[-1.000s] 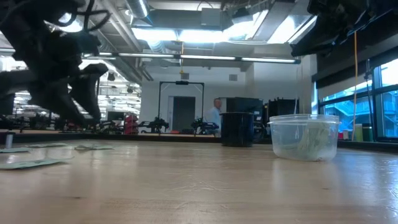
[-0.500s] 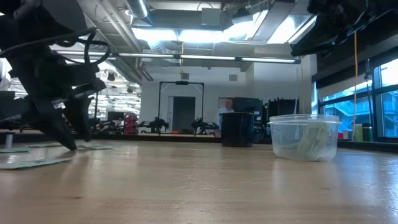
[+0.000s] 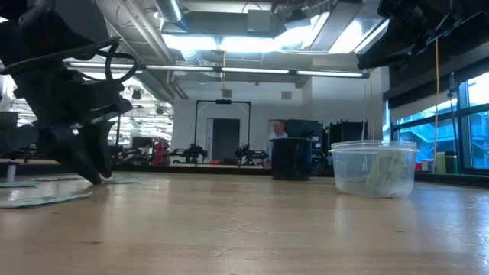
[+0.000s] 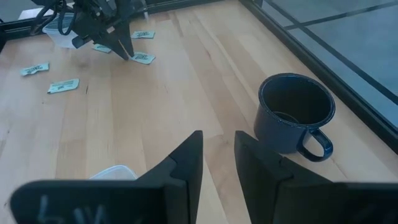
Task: Pick and place Stevia / Truvia into bins
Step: Put the stevia packet into the left transparent container
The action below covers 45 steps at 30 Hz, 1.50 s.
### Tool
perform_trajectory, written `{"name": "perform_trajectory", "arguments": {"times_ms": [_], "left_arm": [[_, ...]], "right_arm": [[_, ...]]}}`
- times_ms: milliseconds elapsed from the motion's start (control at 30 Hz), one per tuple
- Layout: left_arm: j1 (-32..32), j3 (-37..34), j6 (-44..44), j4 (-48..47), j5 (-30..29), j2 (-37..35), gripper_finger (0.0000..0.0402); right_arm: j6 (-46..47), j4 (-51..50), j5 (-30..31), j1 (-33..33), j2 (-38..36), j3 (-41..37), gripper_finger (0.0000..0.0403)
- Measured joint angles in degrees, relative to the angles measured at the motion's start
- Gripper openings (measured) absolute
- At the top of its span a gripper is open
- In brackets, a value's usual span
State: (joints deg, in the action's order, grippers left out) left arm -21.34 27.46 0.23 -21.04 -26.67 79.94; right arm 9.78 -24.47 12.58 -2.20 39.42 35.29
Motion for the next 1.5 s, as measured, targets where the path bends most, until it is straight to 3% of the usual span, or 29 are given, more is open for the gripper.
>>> {"name": "perform_trajectory", "arguments": {"times_ms": [267,467,633,800,967,1267,1500], "left_arm": [[0.0,0.0,-0.1,0.2,1.1,0.0,0.0006],[0.0,2.1,-0.4,-1.9,1.2,-0.2,0.0002],[0.0,10.0,-3.0,-7.9,-0.1,-3.8,0.0002],[0.0,19.6,-13.1,-15.0,0.8,-9.1,0.0002],[-0.4,26.2,-22.9,-18.4,9.8,-14.6,0.0002],[-3.0,28.6,-38.8,-18.9,12.6,-17.7,0.0002],[-4.5,28.7,-61.4,-29.3,20.2,-16.8,0.0002]], "right_arm": [[0.0,0.0,0.0,0.0,0.0,0.0,0.0095],[0.0,-0.1,0.0,0.0,0.0,0.0,0.0095],[0.0,-0.2,0.0,0.0,0.1,0.0,0.0095],[-1.5,-0.3,0.0,0.0,0.3,0.0,0.0095],[-1.4,-0.3,0.0,0.0,0.5,0.0,0.0095],[5.1,-0.2,-0.1,0.0,0.7,0.0,0.0095],[8.5,-2.6,0.0,-1.6,0.7,0.0,0.0095]]}}
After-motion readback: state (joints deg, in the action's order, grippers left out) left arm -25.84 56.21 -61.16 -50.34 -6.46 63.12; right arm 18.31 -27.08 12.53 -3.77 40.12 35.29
